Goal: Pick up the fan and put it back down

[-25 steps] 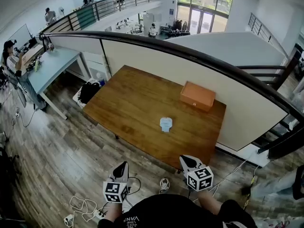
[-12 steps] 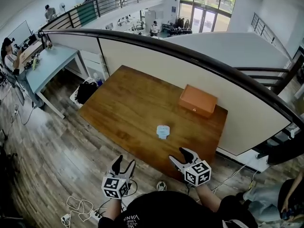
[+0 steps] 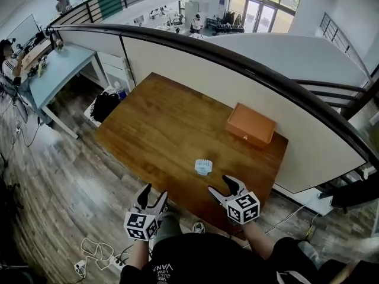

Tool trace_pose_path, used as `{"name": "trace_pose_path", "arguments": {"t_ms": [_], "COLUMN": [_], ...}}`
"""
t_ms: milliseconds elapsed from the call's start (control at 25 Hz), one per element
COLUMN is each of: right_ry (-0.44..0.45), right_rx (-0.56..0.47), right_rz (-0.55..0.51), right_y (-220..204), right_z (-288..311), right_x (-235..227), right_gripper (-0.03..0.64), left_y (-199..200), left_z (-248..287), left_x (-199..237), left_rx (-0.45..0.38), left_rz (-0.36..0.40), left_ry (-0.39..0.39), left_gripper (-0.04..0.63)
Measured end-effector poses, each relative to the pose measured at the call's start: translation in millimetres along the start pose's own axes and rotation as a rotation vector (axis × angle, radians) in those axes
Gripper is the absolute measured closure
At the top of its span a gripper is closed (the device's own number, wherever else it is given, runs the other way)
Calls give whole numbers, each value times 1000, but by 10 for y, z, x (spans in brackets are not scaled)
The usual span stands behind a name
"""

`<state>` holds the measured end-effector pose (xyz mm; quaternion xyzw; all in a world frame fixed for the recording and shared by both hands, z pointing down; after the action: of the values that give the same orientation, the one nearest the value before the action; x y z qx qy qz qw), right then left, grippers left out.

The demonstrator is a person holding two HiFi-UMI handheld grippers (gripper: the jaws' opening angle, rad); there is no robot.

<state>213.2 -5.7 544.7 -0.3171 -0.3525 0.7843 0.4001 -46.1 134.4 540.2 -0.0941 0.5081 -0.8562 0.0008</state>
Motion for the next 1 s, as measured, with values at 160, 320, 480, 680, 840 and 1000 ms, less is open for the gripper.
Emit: {"name": "trace_pose_path", "arguments": {"t_ms": [160,320,480,680,840,1000], "right_ry": [-24,-61,-74,-93,-85,-75], "right_rx": [34,82,170,252,308,315], "right_rz": [-43,-115,-188,-340,-434,-402], "right_y": [112,236,347,414,462,489], "right_z": [239,480,685,929,1058,1138], "right_x": [-60,-81,-110,-172,-170,-118], "right_gripper": [350,341,327,322,322,326], "left_y": [114,276,476,634,701,748], "left_z": [217,481,700,947,1124,1257], "left_x": [251,515,795,1096,1283,1485], "left_rx": [21,45,68,98,122,146], "left_rz": [15,59,108,124,152,174], "left_ry": [-39,-117,-185,-256,-316,-368], "left_gripper": [347,347,347,347,347,347]}}
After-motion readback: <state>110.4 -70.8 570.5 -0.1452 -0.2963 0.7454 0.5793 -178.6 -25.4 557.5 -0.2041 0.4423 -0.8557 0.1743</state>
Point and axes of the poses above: the fingertips, and each gripper's own axes: z forward along the fingers, x to its left, y out of its top, the point moved 8 cm from there along -z, backward along the fingers, and after that the axes turned 9 degrees about x, right-handed, at the moved point
